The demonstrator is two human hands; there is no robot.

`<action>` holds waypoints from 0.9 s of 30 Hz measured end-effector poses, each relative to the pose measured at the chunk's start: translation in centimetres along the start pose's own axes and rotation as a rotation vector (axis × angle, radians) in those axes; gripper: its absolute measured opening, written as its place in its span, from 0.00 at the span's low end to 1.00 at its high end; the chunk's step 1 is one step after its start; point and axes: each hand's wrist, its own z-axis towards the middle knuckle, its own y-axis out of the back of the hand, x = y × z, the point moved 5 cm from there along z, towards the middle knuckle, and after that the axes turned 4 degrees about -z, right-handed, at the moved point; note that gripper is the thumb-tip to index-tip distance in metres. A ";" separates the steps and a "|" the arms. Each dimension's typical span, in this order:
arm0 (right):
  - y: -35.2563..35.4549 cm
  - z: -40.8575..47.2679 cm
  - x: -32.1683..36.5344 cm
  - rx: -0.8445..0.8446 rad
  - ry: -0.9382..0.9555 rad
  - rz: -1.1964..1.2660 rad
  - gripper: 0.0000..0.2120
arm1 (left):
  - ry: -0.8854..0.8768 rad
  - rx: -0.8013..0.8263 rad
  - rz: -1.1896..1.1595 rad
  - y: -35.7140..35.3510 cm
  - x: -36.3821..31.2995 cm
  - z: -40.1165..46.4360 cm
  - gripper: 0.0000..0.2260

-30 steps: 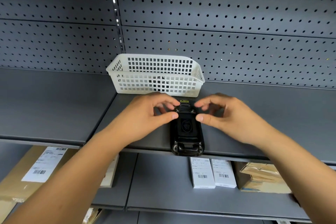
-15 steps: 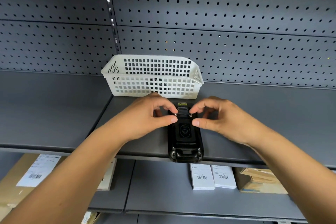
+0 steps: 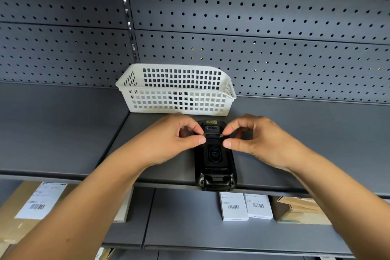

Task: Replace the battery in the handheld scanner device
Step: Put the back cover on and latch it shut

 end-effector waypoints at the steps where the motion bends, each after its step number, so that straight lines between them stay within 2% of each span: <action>1: -0.1 0.0 -0.1 -0.015 -0.006 0.021 0.08 | 0.006 -0.032 -0.008 -0.1 0.1 -0.2 0.05; 10: -0.4 -0.6 -0.4 -0.090 -0.023 0.039 0.08 | 0.009 -0.145 -0.008 -0.4 0.1 -1.4 0.04; 14: -1.5 -2.9 0.1 -0.159 0.068 0.039 0.14 | -0.098 -0.153 -0.003 -1.0 -0.8 -4.3 0.12; 18: -2.7 -5.7 1.1 -0.123 0.152 -0.030 0.18 | -0.182 -0.086 0.054 -2.7 -1.1 -7.2 0.18; 21: -3.2 -6.6 1.3 -0.144 0.143 -0.133 0.20 | -0.246 -0.092 0.104 -3.4 -0.8 -8.0 0.23; 23: -3.4 -6.7 1.4 -0.158 0.152 -0.232 0.20 | -0.266 -0.120 0.125 -3.4 -0.9 -8.0 0.23; 27: -3.6 -7.0 1.6 -0.183 0.169 -0.265 0.18 | -0.295 -0.160 0.155 -3.3 -1.2 -8.0 0.22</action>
